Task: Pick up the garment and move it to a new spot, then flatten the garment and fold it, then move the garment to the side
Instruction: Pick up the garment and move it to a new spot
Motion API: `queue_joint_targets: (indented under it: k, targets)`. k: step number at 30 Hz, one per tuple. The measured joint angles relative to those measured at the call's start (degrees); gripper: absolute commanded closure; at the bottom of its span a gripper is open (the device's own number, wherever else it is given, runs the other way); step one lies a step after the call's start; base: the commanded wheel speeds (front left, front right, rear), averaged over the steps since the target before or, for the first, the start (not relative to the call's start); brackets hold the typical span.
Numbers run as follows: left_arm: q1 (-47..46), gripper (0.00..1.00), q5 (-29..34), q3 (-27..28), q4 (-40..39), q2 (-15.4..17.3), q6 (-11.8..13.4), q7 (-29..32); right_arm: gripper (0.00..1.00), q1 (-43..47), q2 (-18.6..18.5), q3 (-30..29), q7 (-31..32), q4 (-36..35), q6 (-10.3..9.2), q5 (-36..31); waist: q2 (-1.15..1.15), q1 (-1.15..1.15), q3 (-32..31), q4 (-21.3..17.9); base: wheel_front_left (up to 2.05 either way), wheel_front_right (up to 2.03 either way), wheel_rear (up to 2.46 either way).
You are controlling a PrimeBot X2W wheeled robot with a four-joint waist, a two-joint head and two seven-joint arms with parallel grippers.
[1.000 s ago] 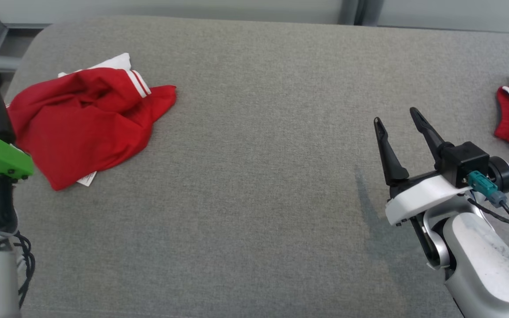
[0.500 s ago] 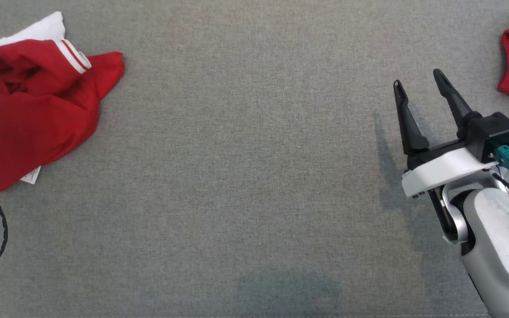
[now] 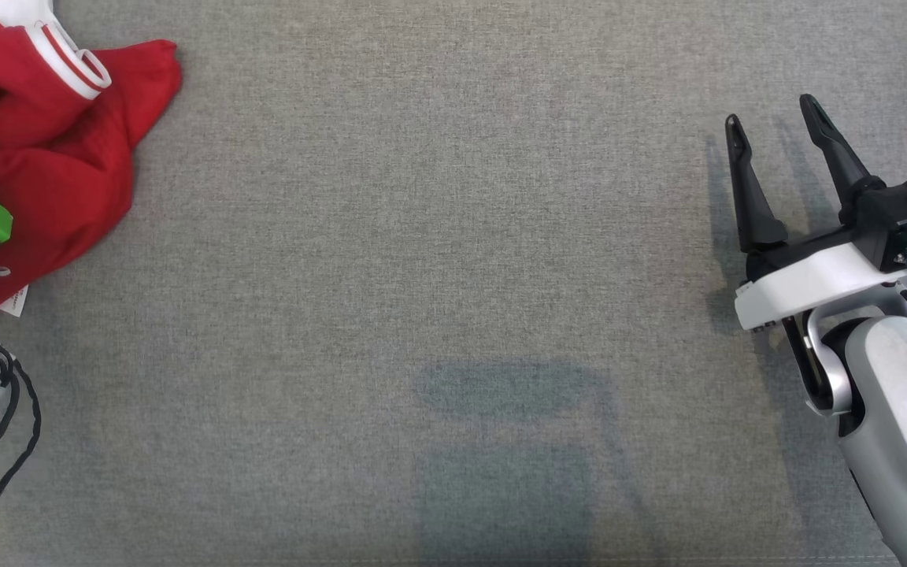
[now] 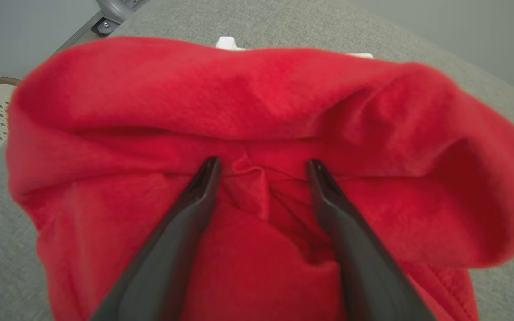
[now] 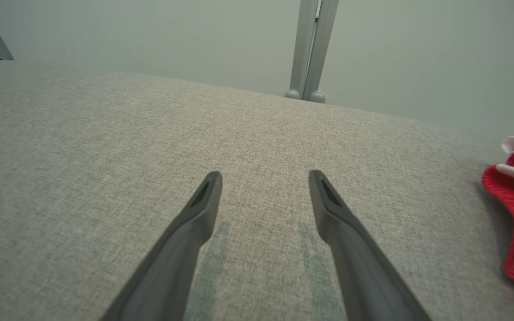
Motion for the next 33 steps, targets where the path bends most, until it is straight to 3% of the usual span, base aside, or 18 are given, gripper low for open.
queue_joint_targets:
  k: [6, 7, 8, 10, 17, 33]
  targets:
    - [-0.3, 0.00, -0.5, -0.7, 4.1, 0.0, -0.1, 2.5, 0.00, -0.6, -0.1, 0.0, 0.0, 0.1, 0.00, 0.0, 0.00, 0.00, 0.6, 0.4, 0.00, 0.00, 0.00]
    - [-0.4, 0.08, -0.6, -0.7, 4.6, 0.0, -0.1, 2.5, 0.00, -0.6, -0.1, 0.1, 0.1, 0.2, 0.00, 0.0, 0.00, 0.00, 0.6, 0.4, 0.00, 0.00, 0.00]
    - [-0.5, 0.59, -0.6, -0.7, 4.8, 0.0, -0.2, 2.6, 0.00, -0.6, -0.2, 0.1, 0.2, 0.2, 0.00, 0.0, 0.00, 0.00, 0.6, 0.4, 0.00, 0.00, 0.00]
    - [-1.0, 1.00, -0.6, -0.6, 5.5, 0.0, -0.2, 2.4, 0.00, -0.6, -0.2, 0.1, 0.2, 0.4, 0.00, 0.0, 0.00, 0.00, 0.6, 0.4, 0.00, 0.00, 0.00]
    - [-1.7, 1.00, -0.4, -0.6, 6.8, 0.0, -1.2, -1.7, 0.00, -0.6, -0.6, -0.2, 0.2, 1.2, 0.00, 0.0, 0.00, 0.00, -0.6, 0.6, 0.00, 0.00, 0.00]
    - [-5.2, 1.00, 2.3, -4.4, 2.8, -1.5, -8.9, -13.9, 0.00, -0.6, 1.5, 0.9, -1.9, 4.9, 0.02, 0.1, 0.00, 0.00, -6.9, 1.7, 0.00, 0.00, 0.00]
